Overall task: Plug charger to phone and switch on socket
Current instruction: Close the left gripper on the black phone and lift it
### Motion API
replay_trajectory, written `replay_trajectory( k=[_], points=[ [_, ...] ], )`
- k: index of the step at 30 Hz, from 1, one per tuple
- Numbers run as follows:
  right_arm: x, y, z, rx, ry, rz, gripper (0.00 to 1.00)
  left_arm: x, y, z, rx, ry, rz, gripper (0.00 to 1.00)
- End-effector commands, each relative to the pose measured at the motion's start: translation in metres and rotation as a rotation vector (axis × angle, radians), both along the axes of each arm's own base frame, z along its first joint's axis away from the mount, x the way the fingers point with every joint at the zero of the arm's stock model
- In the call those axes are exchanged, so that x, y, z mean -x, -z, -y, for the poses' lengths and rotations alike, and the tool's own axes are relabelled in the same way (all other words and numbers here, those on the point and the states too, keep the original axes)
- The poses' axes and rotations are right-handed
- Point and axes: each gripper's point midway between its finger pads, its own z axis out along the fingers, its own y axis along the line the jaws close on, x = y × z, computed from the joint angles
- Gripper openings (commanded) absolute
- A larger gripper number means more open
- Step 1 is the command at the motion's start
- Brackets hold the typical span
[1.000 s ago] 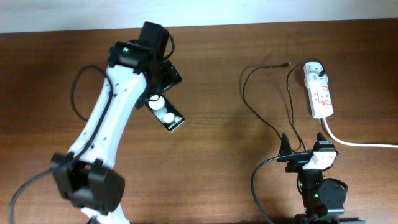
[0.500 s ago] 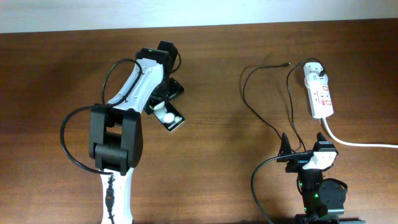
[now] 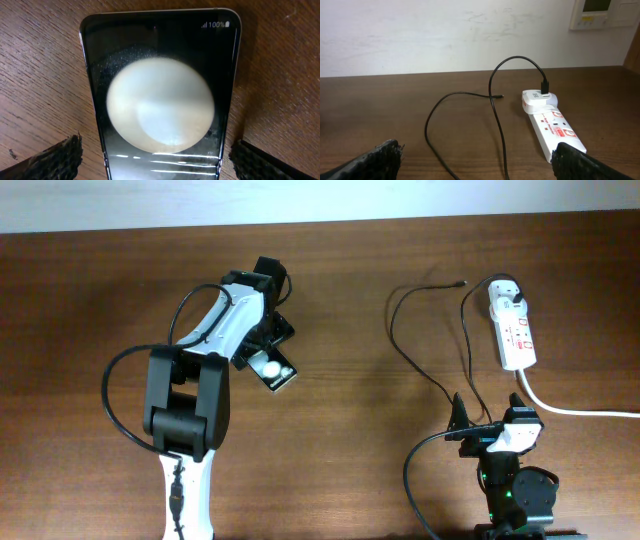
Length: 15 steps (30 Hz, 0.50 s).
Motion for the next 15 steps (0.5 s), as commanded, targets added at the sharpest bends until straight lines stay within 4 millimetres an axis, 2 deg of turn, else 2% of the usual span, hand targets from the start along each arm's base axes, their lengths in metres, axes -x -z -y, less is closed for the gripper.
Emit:
replay_trajectory(
  k=[1, 5, 8, 10, 12, 15],
  points=[
    [0.000, 0.003, -0.003, -0.005, -0.015, -0.003, 0.99, 0.012, 0.014, -0.005, -0.016, -0.016, -0.046, 0.99],
    [0.000, 0.003, -0.003, -0.005, -0.015, -0.003, 0.99, 0.037, 0.036, -0.008, -0.016, -0.090, -0.108, 0.99],
    [0.000, 0.003, -0.003, -0.005, -0.015, -0.003, 0.99, 0.045, 0.055, 0.002, 0.054, -0.094, -0.116, 0.99],
    [0.000, 0.003, -0.003, -0.005, -0.015, -0.003, 0.99, 0.046, 0.056, 0.002, 0.055, -0.094, -0.116, 0.99],
    [0.000, 0.003, -0.003, -0.005, -0.015, -0.003, 0.99, 0.044, 0.056, 0.003, 0.058, -0.093, -0.108, 0.93],
    [0.000, 0.003, -0.003, -0.005, -0.015, -0.003, 0.99, 0.040, 0.057, 0.004, 0.064, -0.093, -0.093, 0.91]
  ],
)
